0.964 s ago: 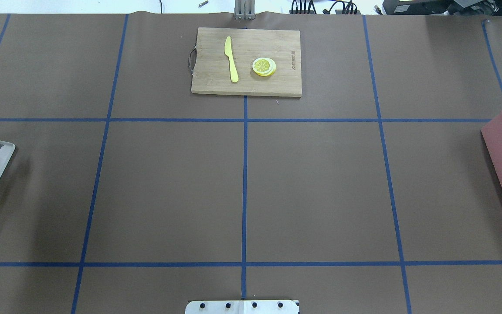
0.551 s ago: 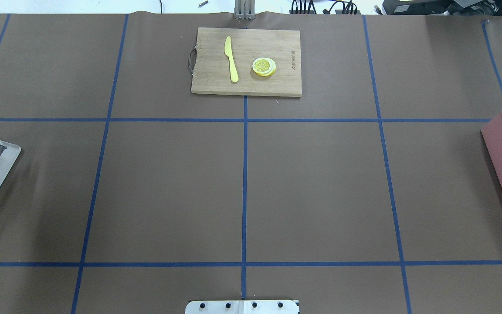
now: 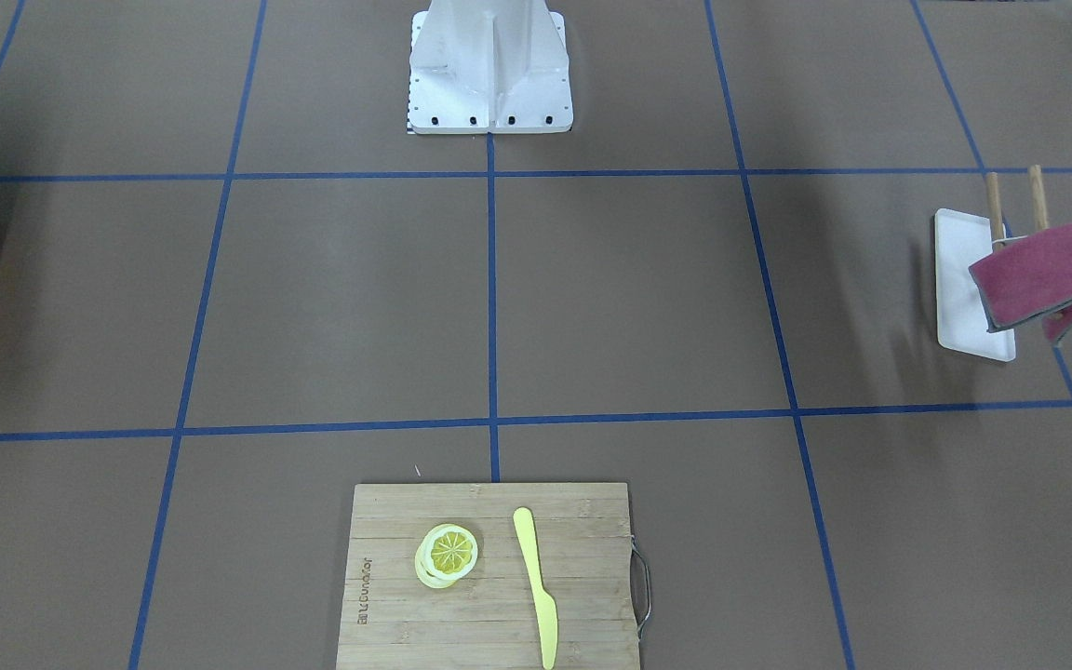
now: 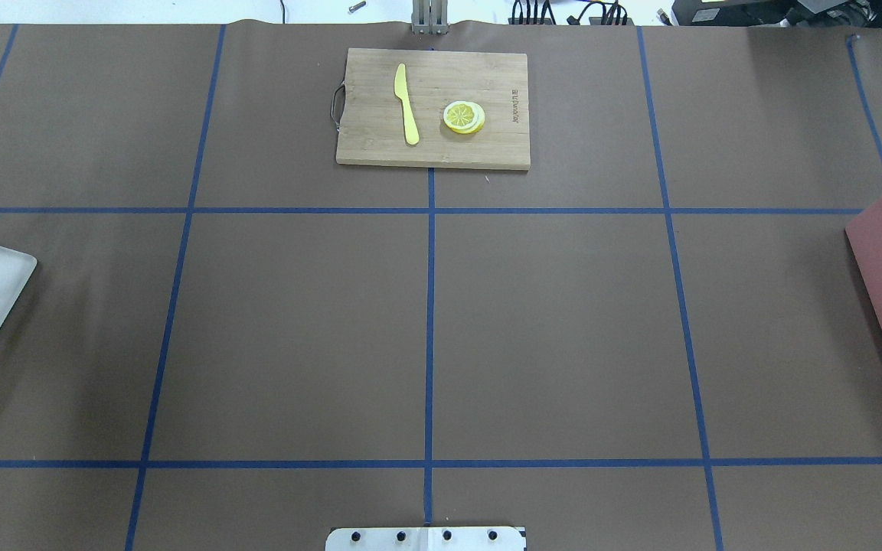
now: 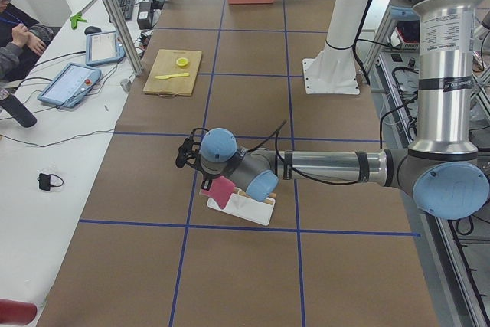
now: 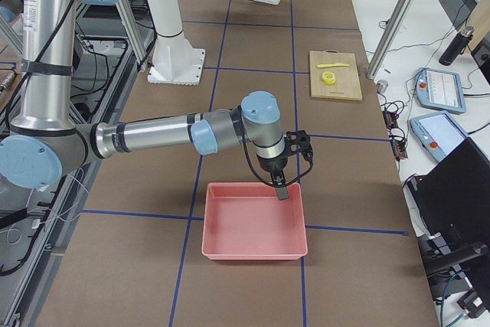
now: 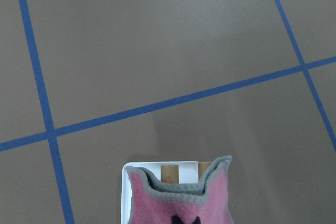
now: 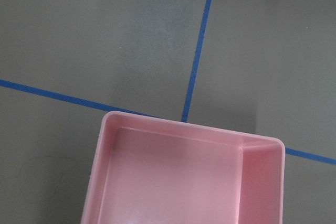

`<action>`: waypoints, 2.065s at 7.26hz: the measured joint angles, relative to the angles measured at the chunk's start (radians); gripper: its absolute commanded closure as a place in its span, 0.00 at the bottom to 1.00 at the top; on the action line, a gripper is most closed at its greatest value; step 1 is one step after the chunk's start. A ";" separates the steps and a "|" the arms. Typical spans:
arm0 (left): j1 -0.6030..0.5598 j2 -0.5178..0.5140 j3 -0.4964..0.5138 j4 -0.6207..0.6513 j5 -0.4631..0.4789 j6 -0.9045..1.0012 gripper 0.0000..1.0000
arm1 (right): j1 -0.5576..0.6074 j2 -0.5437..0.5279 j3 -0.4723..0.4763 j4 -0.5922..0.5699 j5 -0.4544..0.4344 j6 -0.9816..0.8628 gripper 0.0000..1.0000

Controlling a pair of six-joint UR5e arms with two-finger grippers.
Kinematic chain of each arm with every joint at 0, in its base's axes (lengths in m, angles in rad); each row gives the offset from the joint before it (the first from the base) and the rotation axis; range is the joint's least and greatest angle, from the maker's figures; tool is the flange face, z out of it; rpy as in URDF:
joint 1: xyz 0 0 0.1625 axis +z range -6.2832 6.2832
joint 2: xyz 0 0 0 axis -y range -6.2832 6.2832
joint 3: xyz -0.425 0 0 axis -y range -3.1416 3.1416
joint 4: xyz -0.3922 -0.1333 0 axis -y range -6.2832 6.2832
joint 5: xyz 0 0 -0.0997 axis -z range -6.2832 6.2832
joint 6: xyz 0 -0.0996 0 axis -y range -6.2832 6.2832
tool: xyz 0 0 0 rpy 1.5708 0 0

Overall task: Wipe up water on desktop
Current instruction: 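Grasp the pink cloth in the white tray with the left gripper and lift, then carry the pink cloth toward the cutting board while the right arm reaches toward it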

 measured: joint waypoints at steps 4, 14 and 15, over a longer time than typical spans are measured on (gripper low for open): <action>-0.006 -0.121 -0.121 0.018 0.026 -0.524 1.00 | -0.039 0.014 0.000 0.177 0.067 0.002 0.00; 0.468 -0.440 -0.275 0.026 0.410 -1.408 1.00 | -0.622 0.337 -0.004 0.638 -0.191 0.289 0.01; 0.495 -0.466 -0.273 0.027 0.415 -1.457 1.00 | -0.701 0.382 -0.007 0.637 -0.284 0.306 0.01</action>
